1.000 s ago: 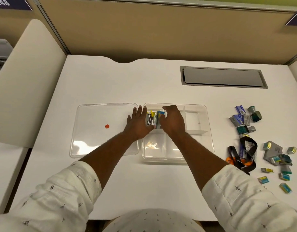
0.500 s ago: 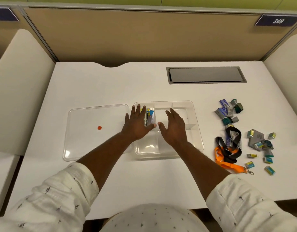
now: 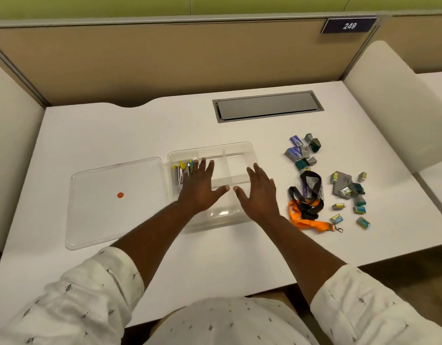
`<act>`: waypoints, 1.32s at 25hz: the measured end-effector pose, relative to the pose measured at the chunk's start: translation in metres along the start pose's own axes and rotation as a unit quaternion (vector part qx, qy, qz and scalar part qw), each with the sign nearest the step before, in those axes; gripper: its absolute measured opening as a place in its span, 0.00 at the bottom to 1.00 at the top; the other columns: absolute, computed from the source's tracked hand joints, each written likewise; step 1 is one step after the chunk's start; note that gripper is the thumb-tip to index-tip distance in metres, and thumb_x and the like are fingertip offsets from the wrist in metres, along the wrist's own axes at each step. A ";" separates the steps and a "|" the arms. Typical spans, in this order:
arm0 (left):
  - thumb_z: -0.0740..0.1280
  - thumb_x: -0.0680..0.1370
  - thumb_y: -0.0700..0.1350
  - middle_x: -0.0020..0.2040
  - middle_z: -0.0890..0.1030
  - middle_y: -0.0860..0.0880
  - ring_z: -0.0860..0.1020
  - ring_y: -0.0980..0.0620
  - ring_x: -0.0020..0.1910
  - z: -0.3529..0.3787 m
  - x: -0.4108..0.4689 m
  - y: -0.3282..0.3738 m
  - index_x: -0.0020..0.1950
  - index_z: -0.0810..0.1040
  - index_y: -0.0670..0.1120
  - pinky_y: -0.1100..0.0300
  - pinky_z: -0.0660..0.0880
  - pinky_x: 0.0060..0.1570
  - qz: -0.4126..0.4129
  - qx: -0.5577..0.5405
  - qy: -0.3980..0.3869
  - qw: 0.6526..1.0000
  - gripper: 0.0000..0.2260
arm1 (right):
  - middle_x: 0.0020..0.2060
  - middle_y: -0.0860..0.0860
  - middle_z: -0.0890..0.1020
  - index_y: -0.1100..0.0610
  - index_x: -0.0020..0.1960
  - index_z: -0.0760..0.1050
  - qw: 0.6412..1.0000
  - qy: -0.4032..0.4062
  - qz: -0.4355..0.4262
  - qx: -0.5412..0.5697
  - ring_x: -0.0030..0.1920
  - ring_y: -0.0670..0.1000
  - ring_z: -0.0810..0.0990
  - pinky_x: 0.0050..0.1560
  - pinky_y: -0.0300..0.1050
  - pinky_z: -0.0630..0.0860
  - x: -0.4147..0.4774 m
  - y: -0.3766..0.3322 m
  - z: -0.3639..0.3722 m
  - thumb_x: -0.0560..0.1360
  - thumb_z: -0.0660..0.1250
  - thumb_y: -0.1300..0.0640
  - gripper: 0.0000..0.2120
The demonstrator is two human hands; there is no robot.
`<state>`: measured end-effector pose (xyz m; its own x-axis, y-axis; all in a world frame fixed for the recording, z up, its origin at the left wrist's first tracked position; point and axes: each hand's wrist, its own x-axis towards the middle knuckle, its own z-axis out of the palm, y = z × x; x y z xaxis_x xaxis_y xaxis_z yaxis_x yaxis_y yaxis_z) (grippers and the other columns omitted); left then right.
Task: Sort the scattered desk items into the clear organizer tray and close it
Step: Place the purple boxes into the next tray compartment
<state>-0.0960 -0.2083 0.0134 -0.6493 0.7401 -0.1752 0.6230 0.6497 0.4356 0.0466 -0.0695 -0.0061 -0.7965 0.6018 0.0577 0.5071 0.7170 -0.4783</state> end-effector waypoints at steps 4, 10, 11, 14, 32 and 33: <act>0.57 0.77 0.69 0.81 0.44 0.48 0.40 0.49 0.79 0.011 0.017 0.039 0.81 0.46 0.50 0.43 0.41 0.76 -0.015 -0.013 0.009 1.000 0.40 | 0.79 0.53 0.57 0.56 0.77 0.60 1.000 -0.007 -0.007 0.003 0.78 0.53 0.55 0.76 0.63 0.51 0.005 0.036 -0.022 0.79 0.61 0.41 0.32; 0.58 0.78 0.67 0.81 0.48 0.49 0.43 0.49 0.80 0.040 0.045 0.106 0.80 0.52 0.50 0.44 0.44 0.76 -0.026 -0.019 0.029 0.999 0.37 | 0.78 0.54 0.61 0.56 0.76 0.63 1.000 0.002 -0.012 0.019 0.77 0.55 0.59 0.74 0.63 0.57 0.022 0.104 -0.060 0.79 0.60 0.41 0.31; 0.58 0.78 0.66 0.81 0.49 0.49 0.44 0.50 0.80 0.046 0.050 0.116 0.80 0.53 0.50 0.44 0.44 0.77 -0.024 -0.020 0.034 0.999 0.36 | 0.77 0.54 0.63 0.56 0.76 0.64 1.000 0.004 -0.011 0.022 0.76 0.56 0.61 0.74 0.63 0.59 0.026 0.117 -0.064 0.79 0.61 0.41 0.31; 0.61 0.78 0.63 0.81 0.54 0.49 0.47 0.50 0.80 0.060 0.067 0.143 0.79 0.59 0.50 0.45 0.46 0.77 -0.016 -0.029 0.053 0.998 0.32 | 0.76 0.54 0.64 0.55 0.75 0.66 1.000 -0.002 -0.005 0.017 0.75 0.56 0.62 0.73 0.59 0.60 0.039 0.149 -0.073 0.78 0.60 0.40 0.30; 0.67 0.78 0.55 0.76 0.66 0.48 0.66 0.49 0.73 0.119 0.159 0.236 0.77 0.61 0.48 0.49 0.60 0.72 -0.050 -0.072 0.008 0.996 0.31 | 0.73 0.52 0.70 0.52 0.72 0.70 0.998 -0.063 -0.025 -0.014 0.71 0.54 0.69 0.68 0.56 0.65 0.139 0.256 -0.092 0.80 0.64 0.52 0.21; 0.67 0.78 0.55 0.75 0.67 0.48 0.67 0.48 0.72 0.122 0.167 0.237 0.77 0.61 0.48 0.49 0.62 0.71 -0.052 -0.076 0.003 0.996 0.31 | 0.72 0.52 0.71 0.52 0.71 0.71 0.998 -0.063 -0.025 -0.015 0.70 0.54 0.70 0.67 0.56 0.66 0.144 0.259 -0.090 0.79 0.64 0.53 0.21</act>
<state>-0.0034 0.0901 -0.0208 -0.7101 0.6685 -0.2211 0.4789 0.6888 0.5442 0.0929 0.2346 -0.0423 -0.8555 0.5169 -0.0313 0.4735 0.7562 -0.4516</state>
